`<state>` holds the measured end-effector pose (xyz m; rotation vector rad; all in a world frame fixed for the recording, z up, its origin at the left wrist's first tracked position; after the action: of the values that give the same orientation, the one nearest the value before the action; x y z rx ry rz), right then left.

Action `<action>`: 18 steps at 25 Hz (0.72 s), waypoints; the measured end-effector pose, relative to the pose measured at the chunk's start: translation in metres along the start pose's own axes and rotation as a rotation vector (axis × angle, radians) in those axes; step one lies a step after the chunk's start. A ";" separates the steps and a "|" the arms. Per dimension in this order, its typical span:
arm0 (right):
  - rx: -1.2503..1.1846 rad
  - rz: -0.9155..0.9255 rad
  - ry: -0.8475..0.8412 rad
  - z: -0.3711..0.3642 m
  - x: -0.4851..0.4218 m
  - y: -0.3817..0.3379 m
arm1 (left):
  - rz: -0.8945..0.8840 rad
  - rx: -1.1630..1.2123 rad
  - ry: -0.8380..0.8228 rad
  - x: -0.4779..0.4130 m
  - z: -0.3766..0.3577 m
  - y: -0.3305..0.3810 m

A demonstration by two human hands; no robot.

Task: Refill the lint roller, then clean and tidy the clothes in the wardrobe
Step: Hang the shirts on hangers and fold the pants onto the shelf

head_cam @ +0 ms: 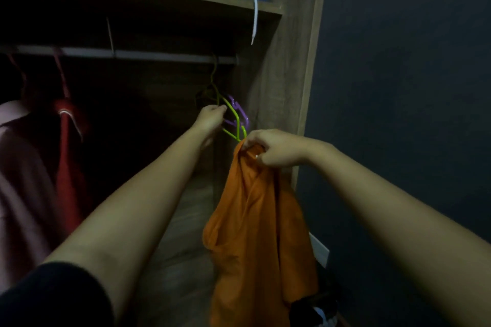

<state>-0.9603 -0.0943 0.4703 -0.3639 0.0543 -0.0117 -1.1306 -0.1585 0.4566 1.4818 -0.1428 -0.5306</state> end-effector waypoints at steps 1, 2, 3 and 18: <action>0.011 0.001 0.000 -0.001 -0.003 0.003 | 0.054 0.060 0.009 -0.011 -0.013 0.002; 0.020 0.001 -0.001 -0.001 -0.003 0.006 | 0.100 0.102 0.000 -0.019 -0.024 0.003; 0.028 -0.002 -0.005 0.000 -0.003 0.009 | 0.129 0.111 -0.018 -0.027 -0.033 0.002; 0.009 0.009 0.039 0.003 -0.005 0.015 | -0.107 -0.337 0.441 0.013 -0.018 0.001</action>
<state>-0.9647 -0.0788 0.4680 -0.3548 0.0946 -0.0103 -1.1120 -0.1480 0.4529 1.2450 0.3586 -0.2844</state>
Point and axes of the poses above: each hand's wrist, its own x-axis away from the middle knuckle, its own z-axis out of the back of the hand, y = z × x, the point moved 2 cm from there along -x, towards the middle knuckle, and after that the axes turned 3 degrees about -x, right-handed, at the moved point
